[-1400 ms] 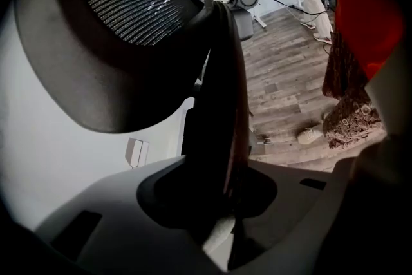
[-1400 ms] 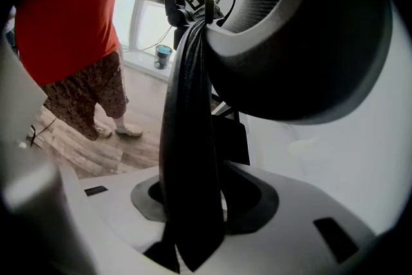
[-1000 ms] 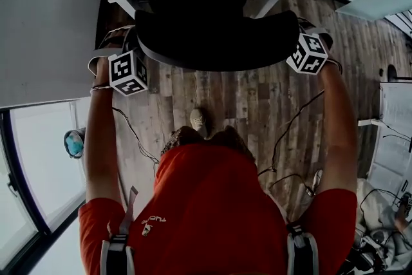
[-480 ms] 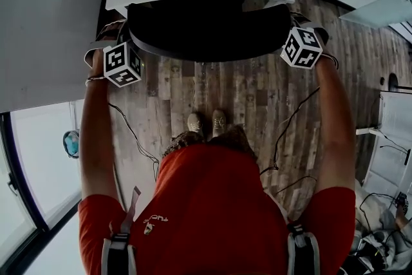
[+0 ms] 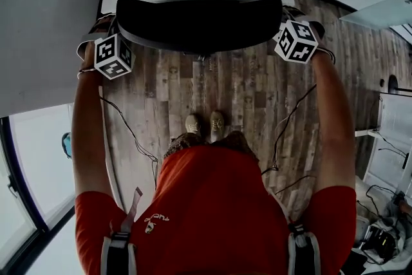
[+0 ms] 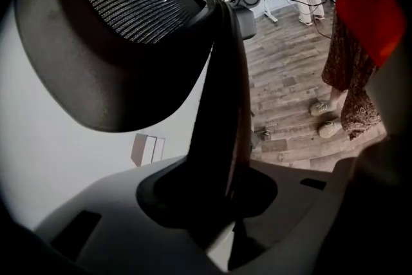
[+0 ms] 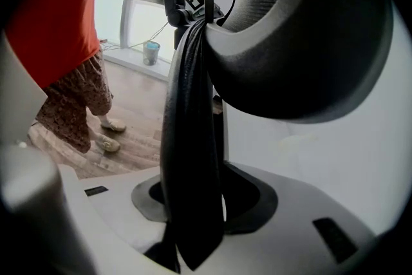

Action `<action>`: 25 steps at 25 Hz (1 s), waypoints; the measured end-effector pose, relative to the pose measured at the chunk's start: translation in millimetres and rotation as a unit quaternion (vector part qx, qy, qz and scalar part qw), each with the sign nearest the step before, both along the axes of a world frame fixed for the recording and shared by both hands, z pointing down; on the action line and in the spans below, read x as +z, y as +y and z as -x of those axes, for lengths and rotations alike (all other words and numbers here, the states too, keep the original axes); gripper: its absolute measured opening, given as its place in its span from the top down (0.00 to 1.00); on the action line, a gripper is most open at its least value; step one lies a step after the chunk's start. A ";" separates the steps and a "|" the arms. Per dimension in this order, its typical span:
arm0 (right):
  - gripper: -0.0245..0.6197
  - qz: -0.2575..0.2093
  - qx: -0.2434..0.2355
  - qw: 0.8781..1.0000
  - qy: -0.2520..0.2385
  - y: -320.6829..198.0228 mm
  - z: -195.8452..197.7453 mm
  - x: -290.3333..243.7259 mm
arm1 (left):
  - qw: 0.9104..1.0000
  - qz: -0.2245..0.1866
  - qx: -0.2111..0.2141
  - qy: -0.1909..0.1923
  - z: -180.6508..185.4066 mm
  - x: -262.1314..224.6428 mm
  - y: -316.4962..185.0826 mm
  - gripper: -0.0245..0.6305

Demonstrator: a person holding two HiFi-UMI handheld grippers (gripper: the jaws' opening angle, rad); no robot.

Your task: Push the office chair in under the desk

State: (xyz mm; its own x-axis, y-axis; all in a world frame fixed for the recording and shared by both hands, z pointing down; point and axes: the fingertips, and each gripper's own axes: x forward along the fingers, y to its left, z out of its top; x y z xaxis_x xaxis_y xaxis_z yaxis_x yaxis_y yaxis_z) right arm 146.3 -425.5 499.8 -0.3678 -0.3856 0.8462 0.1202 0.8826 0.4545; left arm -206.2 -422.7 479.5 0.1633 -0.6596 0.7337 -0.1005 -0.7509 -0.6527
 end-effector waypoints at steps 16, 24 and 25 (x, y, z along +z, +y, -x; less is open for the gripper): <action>0.67 -0.010 0.001 1.000 0.004 -18.0 -4.6 -2.1 | 1.000 -0.021 0.003 0.012 -6.9 -5.0 -8.9 0.75; 0.56 -0.035 0.038 0.999 0.000 -13.6 -13.8 -10.5 | 0.999 -0.039 -0.003 0.010 -10.1 -11.9 -1.8 0.56; 0.56 -0.039 0.042 0.998 -0.003 -13.1 -16.2 -14.6 | 0.999 -0.041 -0.003 0.008 -10.4 -14.8 -0.8 0.55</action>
State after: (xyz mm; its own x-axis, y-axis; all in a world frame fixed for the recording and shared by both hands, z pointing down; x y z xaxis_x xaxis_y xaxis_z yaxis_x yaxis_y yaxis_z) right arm 162.5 -438.6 485.2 -0.3361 -0.4798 0.8104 0.0448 0.8514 0.5227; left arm -195.8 -423.5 464.7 0.1706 -0.7178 0.6750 -0.1162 -0.6950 -0.7096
